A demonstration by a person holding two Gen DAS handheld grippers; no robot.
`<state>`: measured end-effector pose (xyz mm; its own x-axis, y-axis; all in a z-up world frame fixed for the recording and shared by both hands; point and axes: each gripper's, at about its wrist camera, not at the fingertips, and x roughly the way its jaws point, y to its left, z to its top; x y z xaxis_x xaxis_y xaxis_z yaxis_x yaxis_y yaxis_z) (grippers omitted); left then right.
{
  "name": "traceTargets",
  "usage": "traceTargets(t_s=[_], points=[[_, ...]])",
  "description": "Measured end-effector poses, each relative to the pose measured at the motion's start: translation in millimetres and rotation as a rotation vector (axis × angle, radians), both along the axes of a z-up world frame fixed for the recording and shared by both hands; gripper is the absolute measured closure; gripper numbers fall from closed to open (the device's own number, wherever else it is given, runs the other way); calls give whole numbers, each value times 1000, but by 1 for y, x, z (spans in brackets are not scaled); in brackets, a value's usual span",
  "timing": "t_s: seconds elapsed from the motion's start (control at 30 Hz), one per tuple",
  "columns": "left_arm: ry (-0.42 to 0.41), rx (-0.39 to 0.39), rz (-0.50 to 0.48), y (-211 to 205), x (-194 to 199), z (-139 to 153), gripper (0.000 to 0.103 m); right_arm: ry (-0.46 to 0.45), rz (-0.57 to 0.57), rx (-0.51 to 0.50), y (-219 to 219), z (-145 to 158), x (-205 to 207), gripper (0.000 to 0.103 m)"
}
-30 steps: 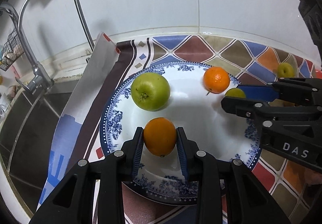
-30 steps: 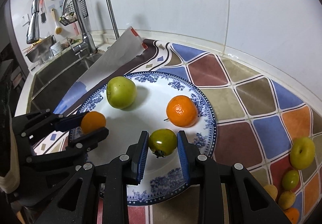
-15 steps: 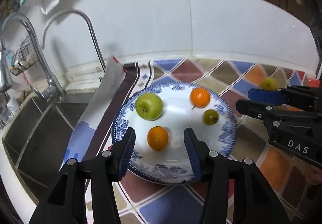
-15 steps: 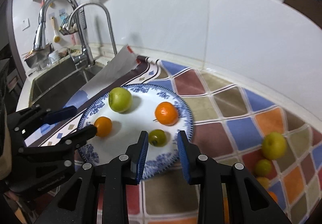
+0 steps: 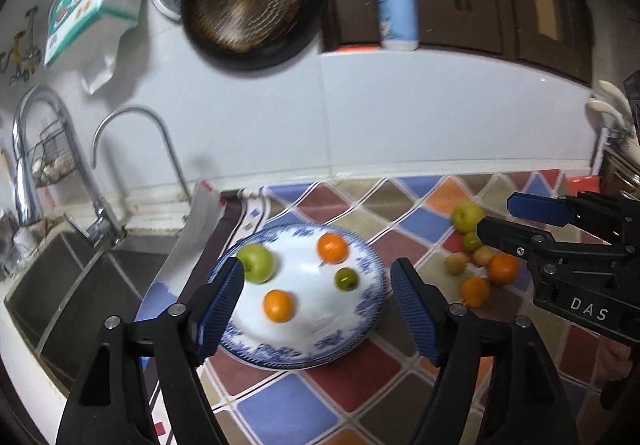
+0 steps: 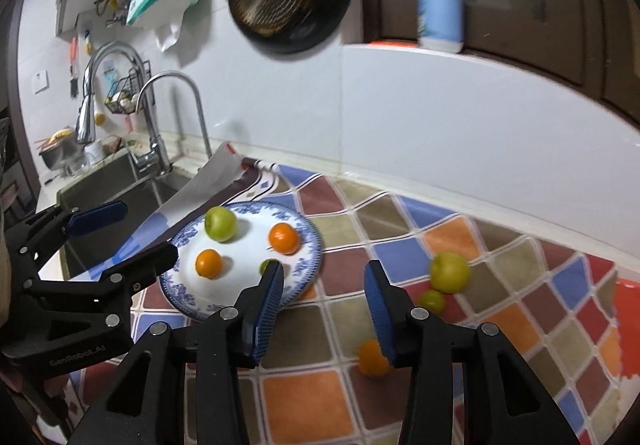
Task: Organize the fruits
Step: 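Move both open grippers back toward the remaining fruit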
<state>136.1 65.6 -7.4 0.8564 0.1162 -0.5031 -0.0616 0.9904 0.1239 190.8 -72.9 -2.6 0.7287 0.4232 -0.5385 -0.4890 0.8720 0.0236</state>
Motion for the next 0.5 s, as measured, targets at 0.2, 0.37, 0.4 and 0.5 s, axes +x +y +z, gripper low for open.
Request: traceTargets(t_s=[0.2, 0.37, 0.4, 0.5], points=[[-44, 24, -85, -31, -7, 7, 22, -48, -68, -8, -31, 10, -19, 53], [-62, 40, -153, -52, -8, 7, 21, -72, -110, -18, -54, 13, -29, 47], [-66, 40, -162, -54, -8, 6, 20, -77, -119, -22, -58, 13, -30, 47], [-71, 42, -191, -62, -6, 4, 19, -74, -140, -27, -69, 11, -31, 47]])
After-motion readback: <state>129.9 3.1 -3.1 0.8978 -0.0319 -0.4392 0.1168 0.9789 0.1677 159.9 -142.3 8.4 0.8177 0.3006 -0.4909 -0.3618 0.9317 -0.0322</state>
